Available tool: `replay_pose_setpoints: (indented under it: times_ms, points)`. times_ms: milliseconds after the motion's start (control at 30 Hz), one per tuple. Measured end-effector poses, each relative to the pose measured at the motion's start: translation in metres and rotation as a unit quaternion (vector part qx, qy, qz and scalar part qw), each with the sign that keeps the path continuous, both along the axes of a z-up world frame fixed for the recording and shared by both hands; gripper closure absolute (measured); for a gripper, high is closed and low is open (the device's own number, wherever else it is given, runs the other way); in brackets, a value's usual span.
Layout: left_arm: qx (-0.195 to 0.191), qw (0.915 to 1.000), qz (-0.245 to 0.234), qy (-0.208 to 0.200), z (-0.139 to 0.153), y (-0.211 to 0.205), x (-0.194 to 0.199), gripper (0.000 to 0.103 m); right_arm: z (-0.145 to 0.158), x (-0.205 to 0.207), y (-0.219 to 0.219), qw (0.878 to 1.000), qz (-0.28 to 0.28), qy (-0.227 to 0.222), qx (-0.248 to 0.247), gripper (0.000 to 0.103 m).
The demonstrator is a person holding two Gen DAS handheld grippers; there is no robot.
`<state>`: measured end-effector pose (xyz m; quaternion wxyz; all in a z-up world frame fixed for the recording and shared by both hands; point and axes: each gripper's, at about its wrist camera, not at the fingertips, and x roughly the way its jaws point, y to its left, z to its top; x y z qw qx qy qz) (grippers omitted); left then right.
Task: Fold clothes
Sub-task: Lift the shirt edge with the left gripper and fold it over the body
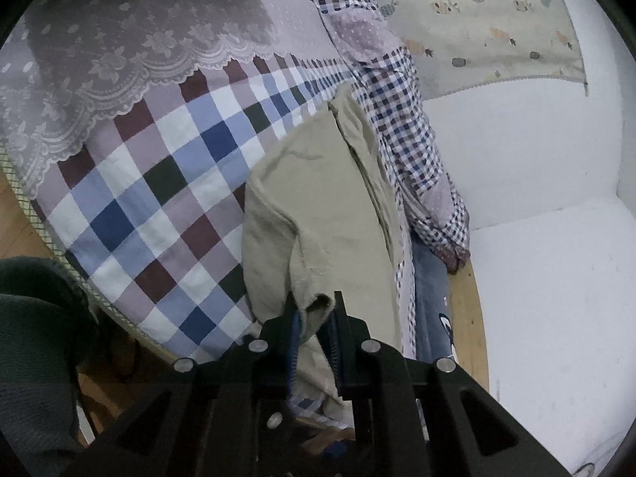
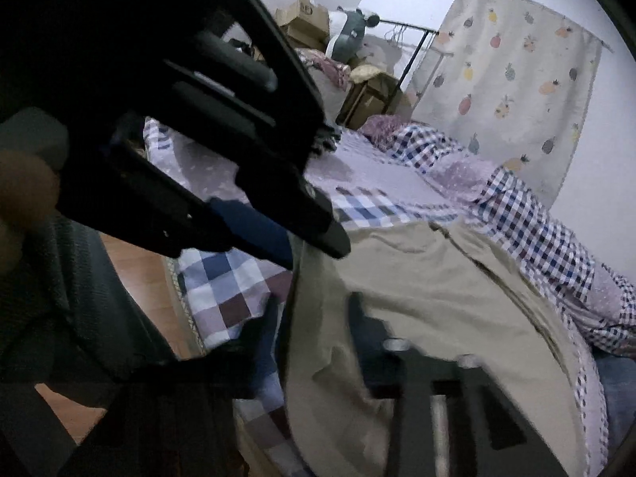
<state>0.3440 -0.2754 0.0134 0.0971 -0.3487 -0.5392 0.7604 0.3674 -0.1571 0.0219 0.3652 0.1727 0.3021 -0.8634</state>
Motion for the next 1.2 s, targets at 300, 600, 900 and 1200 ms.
replay_pose_setpoints:
  times_ms: [300,600,900,1200]
  points:
    - [-0.006,0.9999,0.011,-0.008,-0.002,0.000,-0.001,0.057,0.012,0.005,0.001,1.000,0.015,0.004,-0.010,0.099]
    - [-0.007,0.9998,0.018,-0.003,-0.004,-0.004,-0.004,0.077,0.018,0.015,0.004,1.000,0.017,0.003,-0.018,0.100]
    - [0.004,0.9996,0.019,-0.021,-0.009,-0.010,-0.006,0.078,0.021,0.018,0.006,0.999,0.024,0.004,-0.023,0.100]
    - [-0.001,0.9989,0.046,-0.013,-0.004,-0.016,0.003,0.099,0.020,0.017,0.008,1.000,0.022,0.002,-0.022,0.099]
